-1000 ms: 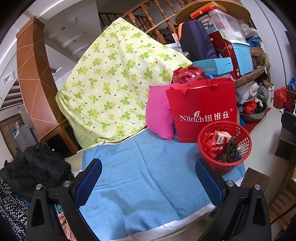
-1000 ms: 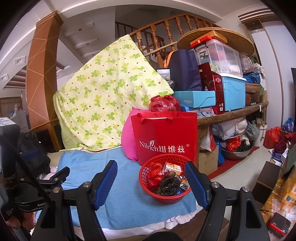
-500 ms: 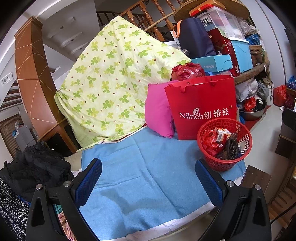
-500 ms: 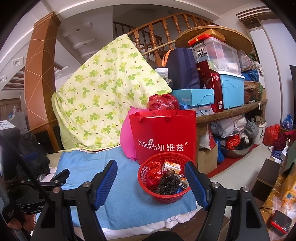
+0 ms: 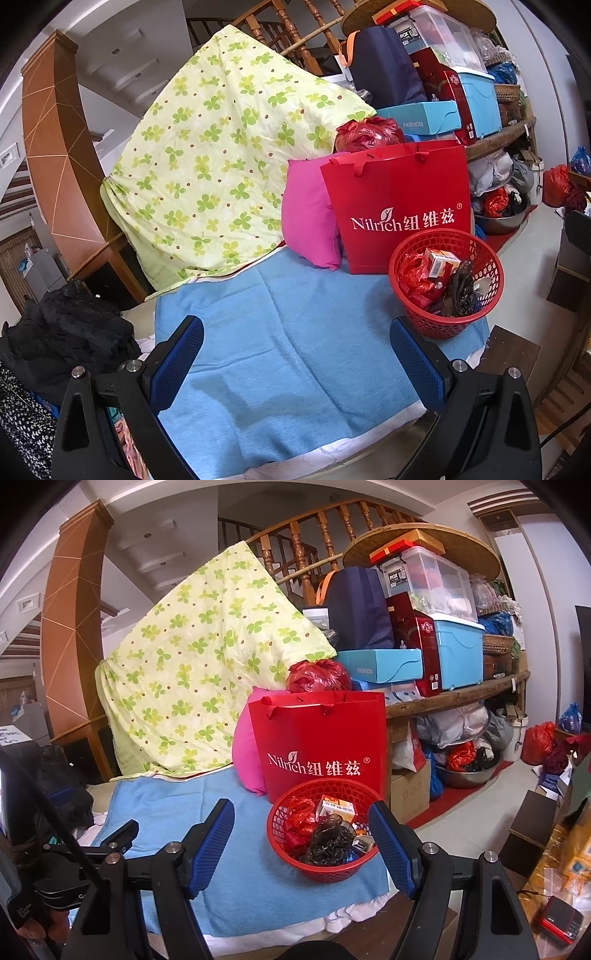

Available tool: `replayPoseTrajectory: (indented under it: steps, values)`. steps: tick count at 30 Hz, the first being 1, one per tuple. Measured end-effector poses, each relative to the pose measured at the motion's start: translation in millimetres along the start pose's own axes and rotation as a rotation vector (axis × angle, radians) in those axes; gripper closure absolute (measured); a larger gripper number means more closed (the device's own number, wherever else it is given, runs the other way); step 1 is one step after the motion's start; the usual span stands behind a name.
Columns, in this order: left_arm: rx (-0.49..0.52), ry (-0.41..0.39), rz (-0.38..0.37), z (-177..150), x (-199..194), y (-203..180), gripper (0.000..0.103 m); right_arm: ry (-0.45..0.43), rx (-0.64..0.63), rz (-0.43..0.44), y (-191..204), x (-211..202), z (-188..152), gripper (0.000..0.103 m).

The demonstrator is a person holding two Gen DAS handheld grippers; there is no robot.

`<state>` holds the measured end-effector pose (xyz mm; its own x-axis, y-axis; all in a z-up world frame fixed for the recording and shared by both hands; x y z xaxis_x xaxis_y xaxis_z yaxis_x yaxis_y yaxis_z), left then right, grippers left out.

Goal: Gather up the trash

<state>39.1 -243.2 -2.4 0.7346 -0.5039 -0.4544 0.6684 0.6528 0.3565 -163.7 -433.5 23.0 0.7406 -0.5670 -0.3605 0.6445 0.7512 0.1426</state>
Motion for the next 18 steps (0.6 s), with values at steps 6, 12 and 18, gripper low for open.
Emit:
replayPoseTrajectory:
  steps: [6, 12, 18]
  values:
    - [-0.002, 0.009, -0.017, 2.2, 11.1, -2.4, 0.003, 0.006, -0.010, -0.013, 4.5, 8.9, 2.8, 0.025]
    - [-0.009, 0.037, -0.031, -4.5, 21.2, -2.4, 0.003, 0.016, -0.010, -0.012, 7.9, 15.0, 0.9, 0.025]
    - [-0.022, 0.039, -0.024, -9.3, 13.9, 4.5, 0.003, 0.019, -0.017, 0.005, 14.7, 11.7, -2.9, 0.025]
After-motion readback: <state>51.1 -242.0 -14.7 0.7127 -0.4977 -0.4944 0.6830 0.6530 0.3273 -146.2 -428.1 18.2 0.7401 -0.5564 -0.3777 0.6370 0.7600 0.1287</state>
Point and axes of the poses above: each gripper's, at about its wrist camera, not at the fingertips, and x roughly the way its jaws point, y to its left, z to its top, the point moved 9 cm from there along x, roughly the way its jaws point, and after that the axes turned 1 degree about -z, right-handed, at the moved point
